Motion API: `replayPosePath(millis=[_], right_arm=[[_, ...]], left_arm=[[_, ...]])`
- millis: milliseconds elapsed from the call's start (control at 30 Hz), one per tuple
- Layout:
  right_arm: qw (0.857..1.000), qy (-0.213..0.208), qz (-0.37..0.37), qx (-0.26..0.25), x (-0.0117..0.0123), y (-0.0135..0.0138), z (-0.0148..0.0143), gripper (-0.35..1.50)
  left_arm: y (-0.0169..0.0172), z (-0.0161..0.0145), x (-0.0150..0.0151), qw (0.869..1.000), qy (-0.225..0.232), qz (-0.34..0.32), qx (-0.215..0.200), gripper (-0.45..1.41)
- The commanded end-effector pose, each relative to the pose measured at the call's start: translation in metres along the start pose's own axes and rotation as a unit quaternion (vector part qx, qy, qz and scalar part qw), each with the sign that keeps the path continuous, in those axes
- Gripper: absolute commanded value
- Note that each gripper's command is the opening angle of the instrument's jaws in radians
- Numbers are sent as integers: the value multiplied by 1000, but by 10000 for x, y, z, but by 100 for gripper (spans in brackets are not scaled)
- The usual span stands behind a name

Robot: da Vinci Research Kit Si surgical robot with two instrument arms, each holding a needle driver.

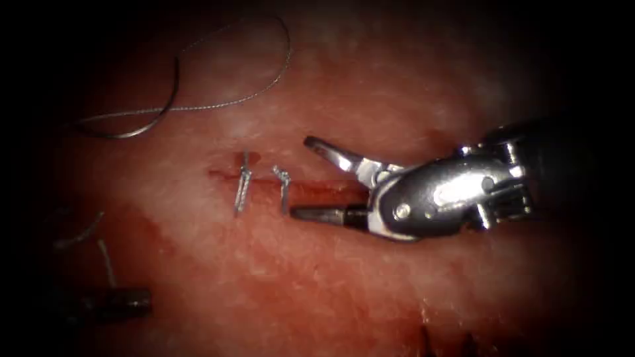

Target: Wound Closure

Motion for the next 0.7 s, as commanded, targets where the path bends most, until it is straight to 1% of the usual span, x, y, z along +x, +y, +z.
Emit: replayPosePath(millis=[33, 67, 133, 200, 267, 300, 367, 433, 500, 533, 633, 700], right_arm=[[1000, 0, 2, 1, -1, -11, 6, 147], [1000, 0, 2, 1, -1, -11, 6, 147], [1000, -1, 1, 2, -2, -11, 6, 147], [1000, -2, 1, 3, -2, -11, 6, 145], [1000, -3, 1, 4, -2, -11, 6, 145], [1000, -3, 1, 4, -2, -11, 6, 145], [1000, -4, 1, 5, -2, -11, 6, 145], [1000, -5, 1, 6, -2, -11, 6, 145], [1000, -6, 1, 8, -2, -11, 6, 145], [1000, -6, 1, 8, -2, -11, 6, 145], [1000, -6, 1, 7, -2, -11, 6, 145], [1000, -6, 1, 7, -2, -11, 6, 145]], left_arm=[[8, 4, -16, 999, -5, -33, 8, 66], [5, 2, -20, 999, -7, -43, 12, 78], [2, -4, -22, 999, -9, -49, 16, 86], [0, -13, -19, 998, -9, -58, 14, 88], [3, -32, -2, 997, -5, -72, 15, 88], [7, -44, 12, 997, 8, -79, 8, 84], [10, -57, 34, 995, 27, -94, -10, 84], [12, -78, 83, 989, 80, -113, -45, 84], [11, -85, 107, 985, 102, -127, -58, 83], [7, -89, 129, 981, 115, -138, -76, 83], [-4, -88, 149, 978, 127, -141, -91, 79], [-17, -82, 157, 978, 124, -142, -84, 73]])
